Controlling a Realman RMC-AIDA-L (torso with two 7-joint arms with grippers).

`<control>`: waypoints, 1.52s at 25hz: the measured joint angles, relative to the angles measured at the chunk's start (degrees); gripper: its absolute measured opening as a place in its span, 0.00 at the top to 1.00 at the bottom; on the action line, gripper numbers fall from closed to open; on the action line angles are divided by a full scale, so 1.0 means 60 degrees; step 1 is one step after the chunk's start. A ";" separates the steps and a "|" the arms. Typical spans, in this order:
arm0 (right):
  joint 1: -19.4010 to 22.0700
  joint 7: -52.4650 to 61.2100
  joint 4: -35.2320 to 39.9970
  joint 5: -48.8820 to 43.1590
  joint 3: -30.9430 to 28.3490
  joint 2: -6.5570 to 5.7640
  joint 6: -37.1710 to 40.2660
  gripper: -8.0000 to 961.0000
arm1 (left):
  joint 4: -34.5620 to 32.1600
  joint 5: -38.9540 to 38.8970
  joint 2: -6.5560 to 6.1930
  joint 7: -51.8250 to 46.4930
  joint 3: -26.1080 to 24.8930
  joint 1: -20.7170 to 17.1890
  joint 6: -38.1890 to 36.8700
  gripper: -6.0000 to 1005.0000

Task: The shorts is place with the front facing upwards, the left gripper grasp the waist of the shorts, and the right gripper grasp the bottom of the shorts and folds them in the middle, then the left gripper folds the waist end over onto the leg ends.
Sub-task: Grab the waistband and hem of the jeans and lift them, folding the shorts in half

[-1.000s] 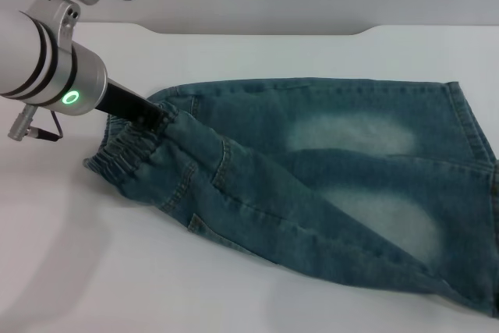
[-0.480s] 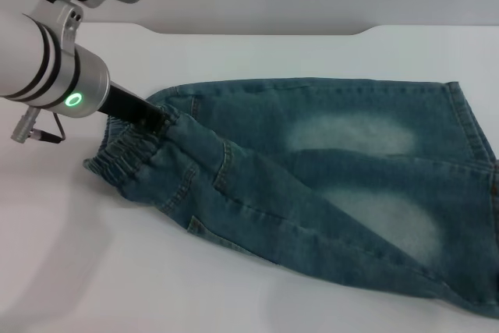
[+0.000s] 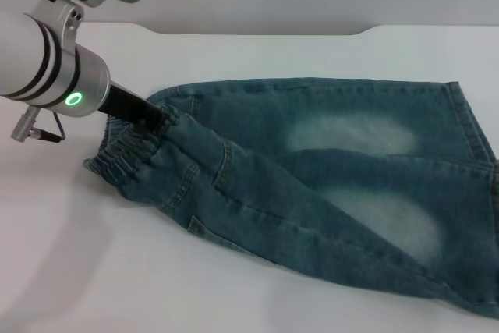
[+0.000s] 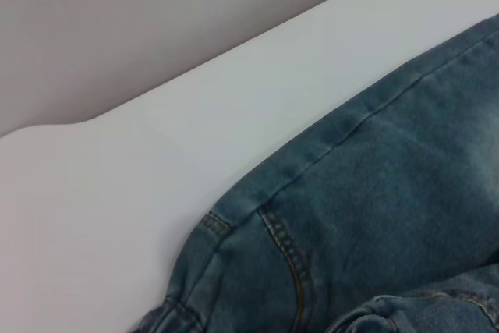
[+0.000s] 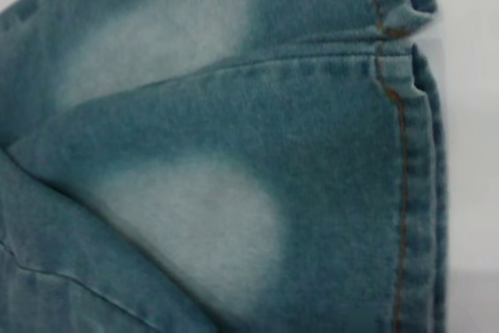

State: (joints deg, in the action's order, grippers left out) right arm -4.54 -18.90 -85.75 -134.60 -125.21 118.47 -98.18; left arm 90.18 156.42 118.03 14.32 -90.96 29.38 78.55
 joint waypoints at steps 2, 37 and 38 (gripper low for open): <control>0.0003 0.0003 0.0036 -0.0158 -0.0036 0.0000 -0.0001 0.90 | 0.0049 -0.0001 0.0000 0.0000 0.0000 0.0011 0.0045 0.91; -0.0249 0.0013 0.1494 -0.0172 0.0082 0.0073 0.0129 0.41 | 0.0125 0.0034 0.0000 0.0000 0.0001 0.0155 0.0211 0.91; -0.0258 0.0013 0.1516 -0.0171 0.0083 0.0073 0.0135 0.41 | 0.0117 0.0034 0.0000 0.0000 0.0005 0.0158 0.0210 0.91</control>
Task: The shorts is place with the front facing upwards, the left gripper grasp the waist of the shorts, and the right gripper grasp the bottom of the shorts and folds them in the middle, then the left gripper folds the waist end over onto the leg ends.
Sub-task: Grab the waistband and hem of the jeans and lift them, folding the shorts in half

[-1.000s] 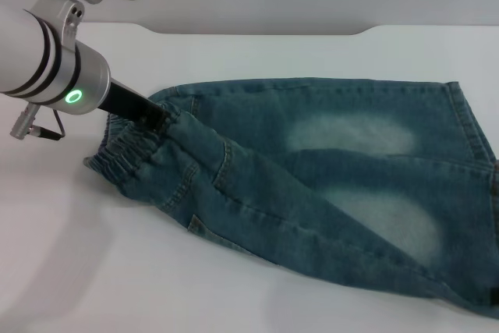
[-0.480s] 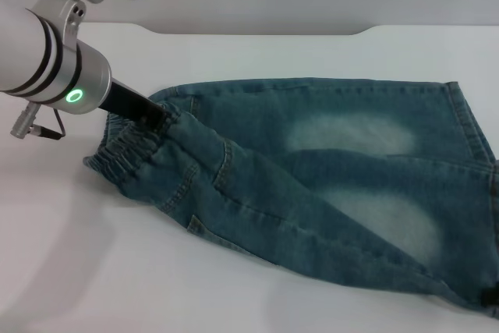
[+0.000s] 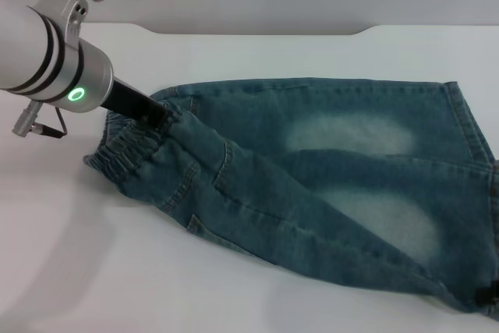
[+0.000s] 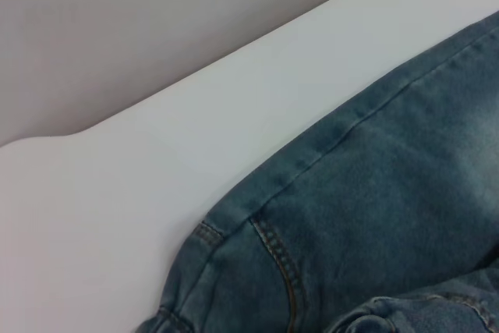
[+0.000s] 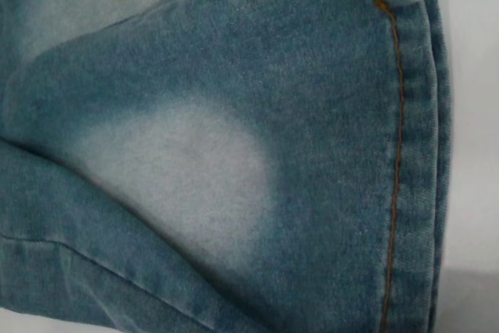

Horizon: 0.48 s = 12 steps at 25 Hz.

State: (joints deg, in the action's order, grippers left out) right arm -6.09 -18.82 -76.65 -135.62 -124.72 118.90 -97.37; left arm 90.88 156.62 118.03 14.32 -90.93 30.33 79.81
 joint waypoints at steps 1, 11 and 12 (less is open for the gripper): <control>-0.0013 -0.0001 0.0023 0.0000 0.0002 0.0000 0.0012 0.41 | -0.0013 0.0000 0.0000 0.0000 0.0009 0.0000 -0.0003 0.91; -0.0050 -0.0513 0.0084 -0.0227 0.0183 -0.0009 0.0229 0.57 | -0.0040 -0.0006 0.0000 0.0000 0.0055 0.0005 -0.0053 0.91; -0.0053 -0.0548 0.0087 -0.0227 0.0226 -0.0008 0.0254 0.59 | -0.0048 -0.0006 0.0000 0.0000 0.0055 0.0009 -0.0054 0.91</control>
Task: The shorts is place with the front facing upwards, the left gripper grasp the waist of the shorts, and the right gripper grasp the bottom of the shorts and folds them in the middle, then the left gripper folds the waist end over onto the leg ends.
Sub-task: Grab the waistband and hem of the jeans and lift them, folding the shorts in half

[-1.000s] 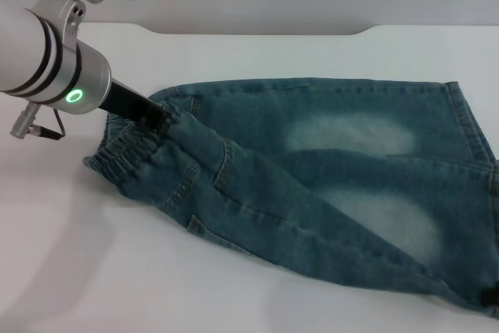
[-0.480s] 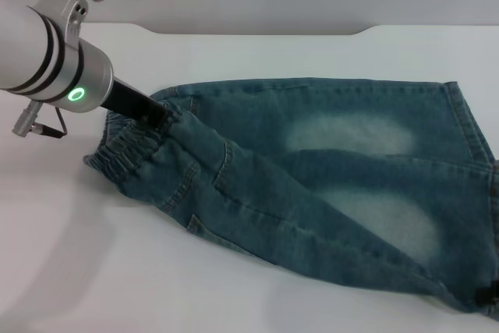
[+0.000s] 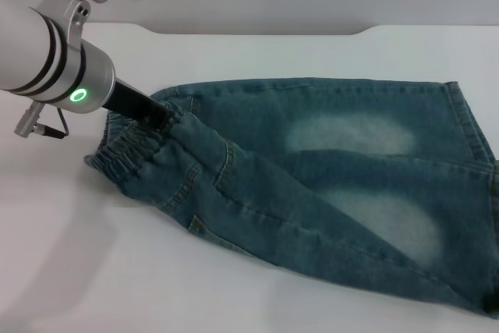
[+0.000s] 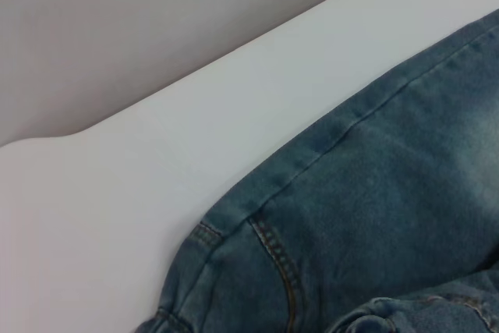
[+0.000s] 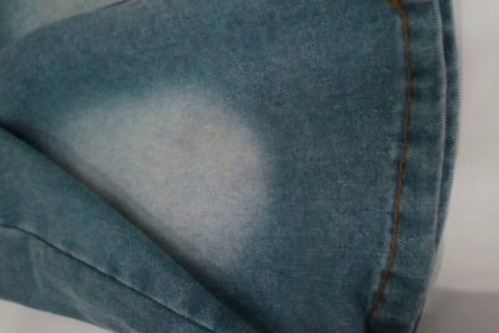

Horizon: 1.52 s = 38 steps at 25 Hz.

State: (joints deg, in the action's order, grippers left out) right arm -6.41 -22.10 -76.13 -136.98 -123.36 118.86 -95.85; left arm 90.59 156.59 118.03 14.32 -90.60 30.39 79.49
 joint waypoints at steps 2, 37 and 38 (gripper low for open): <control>-0.0010 -0.0030 0.0002 0.0013 0.0061 0.0002 0.0010 0.64 | -0.0015 0.0002 0.0000 0.0000 0.0000 0.0010 0.0000 0.91; -0.0226 -0.1013 -0.4683 0.1104 -0.1109 -0.0027 0.0614 0.99 | 0.0510 -0.0038 -0.0026 0.0019 -0.0074 -0.1164 -0.1936 0.91; -0.0230 -0.1063 -0.4771 0.1107 -0.1111 -0.0023 0.0778 0.99 | 0.0510 -0.0038 -0.0026 0.0019 -0.0074 -0.1164 -0.1936 0.91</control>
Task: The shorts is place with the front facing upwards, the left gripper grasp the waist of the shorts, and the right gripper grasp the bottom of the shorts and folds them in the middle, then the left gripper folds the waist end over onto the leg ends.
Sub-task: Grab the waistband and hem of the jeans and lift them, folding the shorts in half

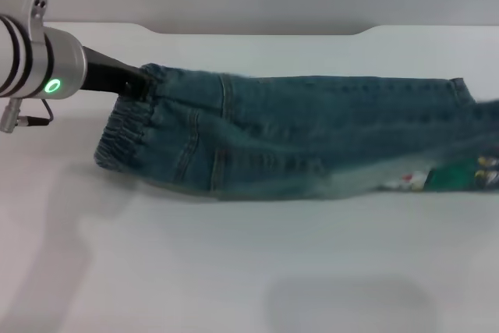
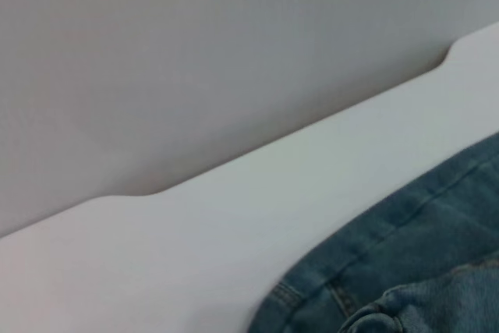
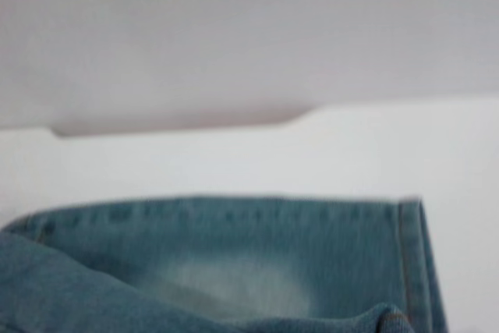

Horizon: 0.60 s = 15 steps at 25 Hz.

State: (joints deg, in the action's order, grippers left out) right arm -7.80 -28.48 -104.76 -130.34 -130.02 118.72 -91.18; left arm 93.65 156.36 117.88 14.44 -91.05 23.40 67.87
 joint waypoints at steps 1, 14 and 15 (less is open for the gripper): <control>0.0000 -0.0055 -0.0065 0.0001 -0.0002 0.0004 0.0182 0.99 | 0.0000 0.0000 0.0000 0.0000 0.0000 0.0000 0.0000 0.91; -0.0350 -0.0976 0.0889 0.0030 0.0104 0.0006 0.2272 0.99 | -0.0381 -0.0409 0.0015 0.0017 0.0078 -0.0673 -0.2076 0.91; -0.0424 -0.1046 0.1051 0.0040 0.0084 -0.0001 0.2378 0.99 | -0.0381 -0.0409 0.0015 0.0017 0.0078 -0.0673 -0.2076 0.91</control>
State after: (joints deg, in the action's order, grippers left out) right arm -10.34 -34.76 -98.45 -130.10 -129.52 118.72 -76.91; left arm 91.37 153.90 117.96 14.54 -90.58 19.37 55.42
